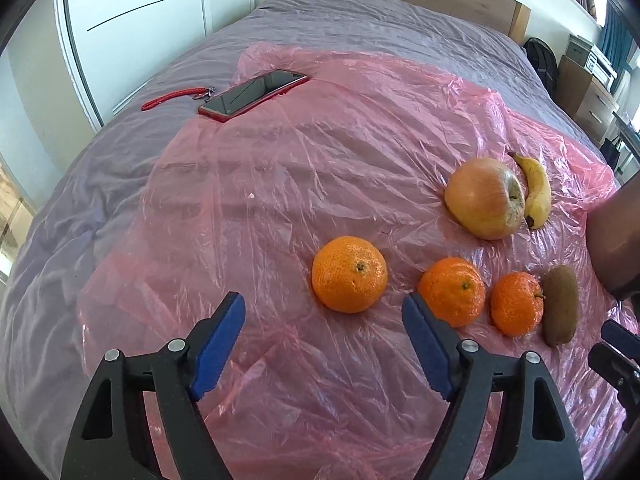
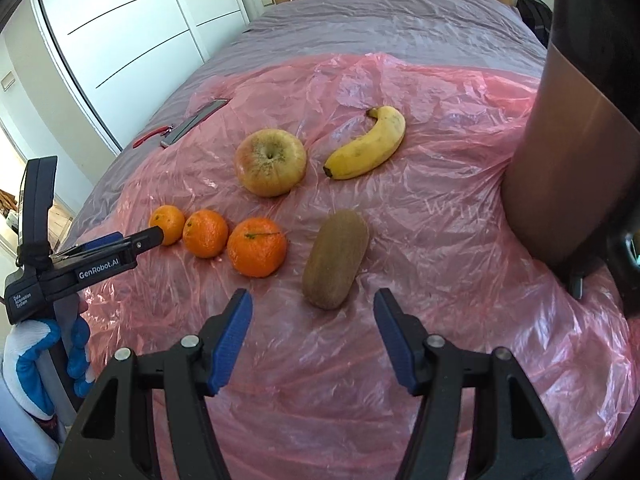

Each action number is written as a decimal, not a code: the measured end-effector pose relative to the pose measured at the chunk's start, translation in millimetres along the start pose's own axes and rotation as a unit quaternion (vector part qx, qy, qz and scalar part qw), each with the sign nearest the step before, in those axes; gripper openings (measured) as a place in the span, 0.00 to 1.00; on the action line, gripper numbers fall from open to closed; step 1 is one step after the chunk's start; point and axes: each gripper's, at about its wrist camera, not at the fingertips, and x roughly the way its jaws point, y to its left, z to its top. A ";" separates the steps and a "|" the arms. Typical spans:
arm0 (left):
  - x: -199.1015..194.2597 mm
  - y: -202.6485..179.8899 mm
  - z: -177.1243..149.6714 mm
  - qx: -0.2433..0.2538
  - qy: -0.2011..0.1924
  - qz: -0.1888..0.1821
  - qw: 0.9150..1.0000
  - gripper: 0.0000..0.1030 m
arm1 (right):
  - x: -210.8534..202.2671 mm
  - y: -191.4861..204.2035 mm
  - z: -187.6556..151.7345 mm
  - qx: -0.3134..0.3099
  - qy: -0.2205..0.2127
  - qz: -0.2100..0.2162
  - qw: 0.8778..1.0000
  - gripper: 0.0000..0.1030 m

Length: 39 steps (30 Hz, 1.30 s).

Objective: Organize fruits
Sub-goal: 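Grasp a tangerine with the left tool while the right tool grasps the kiwi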

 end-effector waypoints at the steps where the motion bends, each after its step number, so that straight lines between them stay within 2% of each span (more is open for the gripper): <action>1: 2.8 -0.5 1.1 0.002 0.001 -0.001 1.000 0.71 | 4.4 -0.6 3.3 0.002 0.000 -0.001 1.000 0.71; 6: 15.8 -3.5 4.5 0.013 0.009 -0.003 1.000 0.67 | 28.0 -9.2 15.2 0.027 0.013 -0.002 1.000 0.63; 8: 21.4 -5.1 5.9 0.016 0.013 -0.004 1.000 0.63 | 37.0 -12.5 16.9 0.036 0.021 -0.001 0.999 0.50; 10: 26.4 -6.1 7.8 0.019 0.017 -0.003 1.000 0.60 | 44.5 -15.8 18.0 0.045 0.028 0.003 0.999 0.29; 12: 29.7 -7.4 8.0 0.021 0.019 -0.004 1.000 0.57 | 50.4 -17.5 18.6 0.049 0.033 0.006 0.998 0.16; 16: 36.0 -9.3 10.0 0.025 0.024 -0.009 0.999 0.51 | 57.7 -18.5 20.5 0.054 0.037 0.007 0.998 0.15; 23: 47.3 -13.4 11.6 0.034 0.029 -0.006 0.999 0.47 | 67.4 -16.5 21.5 0.054 0.043 0.004 0.998 0.15; 27: 49.6 -16.8 11.3 0.040 0.028 -0.003 0.999 0.38 | 74.2 -11.1 22.0 0.049 0.049 0.001 0.998 0.16; 33: 40.7 -17.3 12.0 0.040 0.018 -0.002 0.999 0.37 | 78.2 -8.5 22.1 0.047 0.052 0.012 0.997 0.16; 39: 24.8 -15.3 15.0 0.034 0.005 0.000 0.999 0.37 | 61.9 -14.0 24.4 0.051 0.038 0.033 0.997 0.15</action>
